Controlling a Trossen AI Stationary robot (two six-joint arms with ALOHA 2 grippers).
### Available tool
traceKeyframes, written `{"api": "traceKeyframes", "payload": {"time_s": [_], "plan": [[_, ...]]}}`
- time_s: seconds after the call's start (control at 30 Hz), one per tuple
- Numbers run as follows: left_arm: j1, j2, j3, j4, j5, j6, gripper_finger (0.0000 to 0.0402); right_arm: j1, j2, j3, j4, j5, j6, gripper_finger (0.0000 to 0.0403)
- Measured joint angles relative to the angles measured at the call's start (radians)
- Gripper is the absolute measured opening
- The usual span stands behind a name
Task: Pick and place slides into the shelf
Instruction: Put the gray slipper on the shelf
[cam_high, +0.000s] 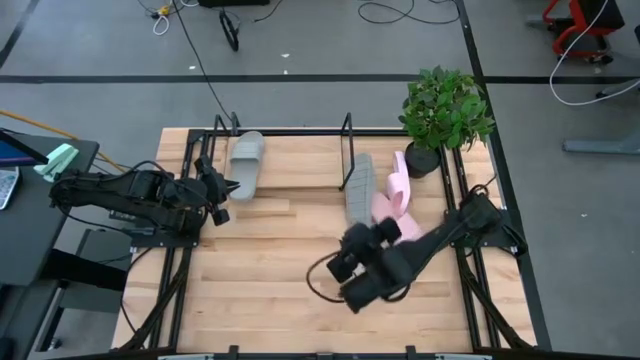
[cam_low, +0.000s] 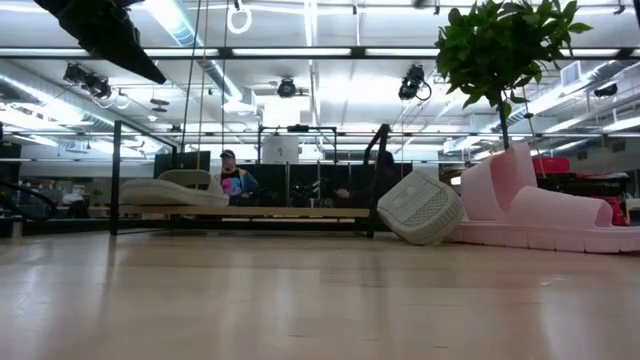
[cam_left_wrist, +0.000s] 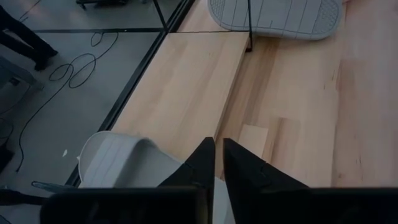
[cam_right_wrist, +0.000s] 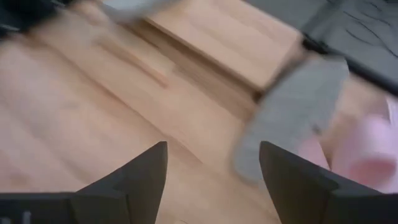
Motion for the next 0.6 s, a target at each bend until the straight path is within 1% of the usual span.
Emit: {"api": "traceKeyframes", "payload": {"time_s": [0.17,0.3,0.33,0.43,0.53,0.6], "plan": [[0.0,0.0,0.0,0.001,0.0,0.0,0.0038,0.021,0.0,-0.268,0.0,-0.023,0.381,0.0259],[0.0,0.0,0.0,0.002,0.0,0.0,0.0031,0.021,-0.001,-0.419,0.001,-0.064,0.643,0.0259],[0.0,0.0,0.0,0.002,0.0,0.0,0.003,0.021,-0.001,-0.446,0.003,-0.079,0.681,0.0259],[0.0,0.0,0.0,0.002,0.0,0.0,0.0028,0.018,-0.005,-0.511,0.068,-0.092,0.705,0.0259],[0.0,0.0,0.0,0.003,0.0,0.0,0.0031,0.01,-0.01,-0.564,0.175,-0.065,0.71,0.0259],[0.0,0.0,0.0,0.003,0.0,0.0,0.0035,0.008,-0.01,-0.594,0.213,-0.064,0.715,0.0259]]}}
